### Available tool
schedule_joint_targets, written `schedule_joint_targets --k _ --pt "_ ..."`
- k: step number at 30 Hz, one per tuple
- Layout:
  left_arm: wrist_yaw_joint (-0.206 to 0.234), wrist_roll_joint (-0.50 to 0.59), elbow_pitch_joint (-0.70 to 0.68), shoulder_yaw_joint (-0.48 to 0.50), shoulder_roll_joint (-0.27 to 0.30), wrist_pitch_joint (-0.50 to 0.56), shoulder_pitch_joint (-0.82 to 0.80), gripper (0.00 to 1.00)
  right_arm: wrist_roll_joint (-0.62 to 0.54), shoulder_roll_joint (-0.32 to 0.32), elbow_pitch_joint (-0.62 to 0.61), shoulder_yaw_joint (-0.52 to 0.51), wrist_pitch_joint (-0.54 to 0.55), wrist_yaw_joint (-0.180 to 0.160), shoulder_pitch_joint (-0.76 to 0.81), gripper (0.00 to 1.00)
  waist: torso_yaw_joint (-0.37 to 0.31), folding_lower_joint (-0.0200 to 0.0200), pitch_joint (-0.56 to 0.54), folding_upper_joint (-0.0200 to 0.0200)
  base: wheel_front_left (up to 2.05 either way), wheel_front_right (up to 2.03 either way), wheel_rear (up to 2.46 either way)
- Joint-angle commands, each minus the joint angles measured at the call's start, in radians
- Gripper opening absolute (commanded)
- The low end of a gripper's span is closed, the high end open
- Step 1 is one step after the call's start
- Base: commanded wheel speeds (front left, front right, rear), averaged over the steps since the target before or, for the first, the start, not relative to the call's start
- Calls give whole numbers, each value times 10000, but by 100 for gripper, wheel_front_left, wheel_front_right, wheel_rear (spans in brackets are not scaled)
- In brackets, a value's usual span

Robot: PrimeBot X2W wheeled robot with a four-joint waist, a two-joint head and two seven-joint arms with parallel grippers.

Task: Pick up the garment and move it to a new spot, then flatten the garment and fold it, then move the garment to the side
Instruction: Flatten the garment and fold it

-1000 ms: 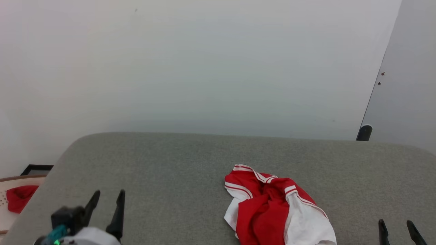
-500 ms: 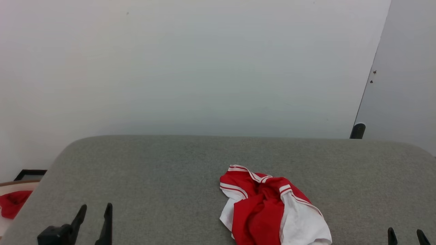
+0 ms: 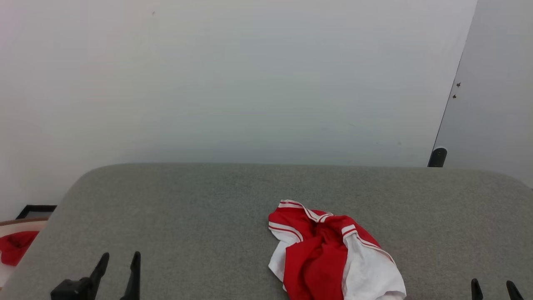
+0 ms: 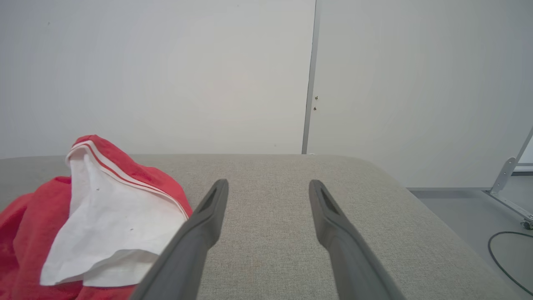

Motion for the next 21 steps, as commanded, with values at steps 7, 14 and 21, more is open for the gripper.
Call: schedule_joint_targets --k 7,14,21 --pt "-112 213 190 98 -94 6 -122 100 -51 30 -67 241 39 4 40 100 102 0 56 0 0 0 0" --pt "-120 138 414 -78 10 6 -375 100 58 -7 -134 573 169 4 -115 100 227 0 159 0 0 0 0" --pt "-125 -471 599 -847 254 526 -1044 100 76 13 -172 915 248 4 -353 100 199 0 392 0 0 0 0"
